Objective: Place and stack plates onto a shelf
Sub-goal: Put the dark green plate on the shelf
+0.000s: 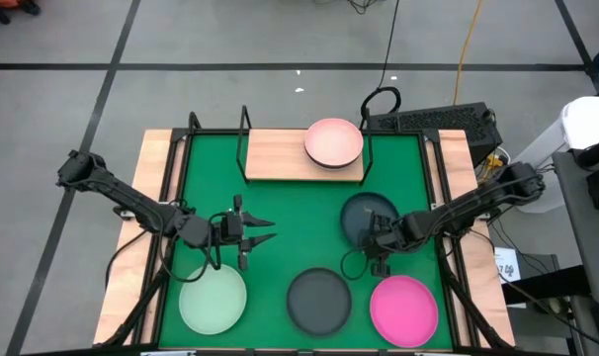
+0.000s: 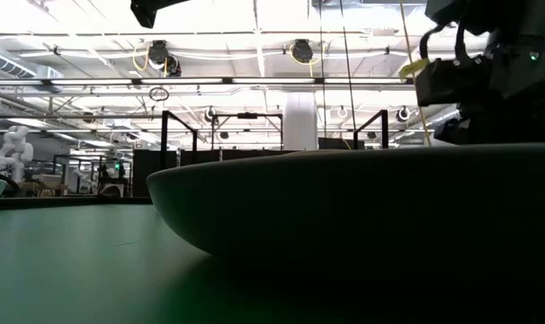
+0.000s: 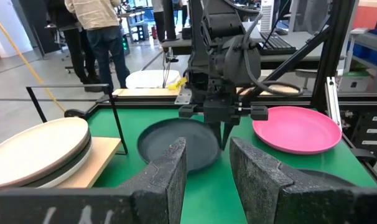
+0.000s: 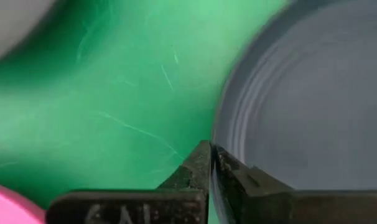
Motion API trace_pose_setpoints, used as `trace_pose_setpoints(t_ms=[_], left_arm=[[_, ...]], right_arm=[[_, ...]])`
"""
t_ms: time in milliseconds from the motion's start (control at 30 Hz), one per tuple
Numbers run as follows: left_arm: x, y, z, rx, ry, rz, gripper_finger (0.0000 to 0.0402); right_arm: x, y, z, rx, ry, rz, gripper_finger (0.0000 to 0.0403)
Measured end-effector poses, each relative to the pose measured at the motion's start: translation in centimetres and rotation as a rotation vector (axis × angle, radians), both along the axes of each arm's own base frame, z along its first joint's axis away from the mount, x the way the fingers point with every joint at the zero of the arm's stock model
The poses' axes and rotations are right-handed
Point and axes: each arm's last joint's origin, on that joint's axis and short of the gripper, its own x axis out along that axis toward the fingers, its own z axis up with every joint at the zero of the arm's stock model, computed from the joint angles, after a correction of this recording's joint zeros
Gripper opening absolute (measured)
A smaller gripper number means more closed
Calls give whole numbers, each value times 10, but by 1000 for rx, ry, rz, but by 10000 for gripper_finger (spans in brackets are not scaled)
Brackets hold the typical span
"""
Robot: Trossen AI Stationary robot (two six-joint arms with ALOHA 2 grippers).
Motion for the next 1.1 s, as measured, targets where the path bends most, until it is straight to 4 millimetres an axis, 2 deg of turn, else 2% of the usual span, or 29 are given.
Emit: trace_pose_setpoints(t_ms=[167, 400, 600, 733, 900, 1000, 1100], left_arm=[[0, 0, 0, -1, 0, 0, 129], [0, 2, 2, 32, -21, 53, 129], [0, 2, 6, 40, -53, 65, 129], [0, 2, 6, 43, -53, 65, 129], [0, 2, 6, 56, -48, 63, 129], [0, 2, 5, 61, -40, 63, 129], [0, 2, 5, 65, -37, 63, 129]], right_arm=[[5, 4, 20, 19, -78, 35, 1], [34, 7, 68, -104, -327, 125, 1], [63, -13, 105, -243, -489, 152, 0], [78, -28, 118, -302, -507, 160, 2], [90, -39, 121, -254, -519, 185, 1], [93, -39, 109, -222, -447, 217, 1], [93, -32, 87, -245, -301, 320, 0]])
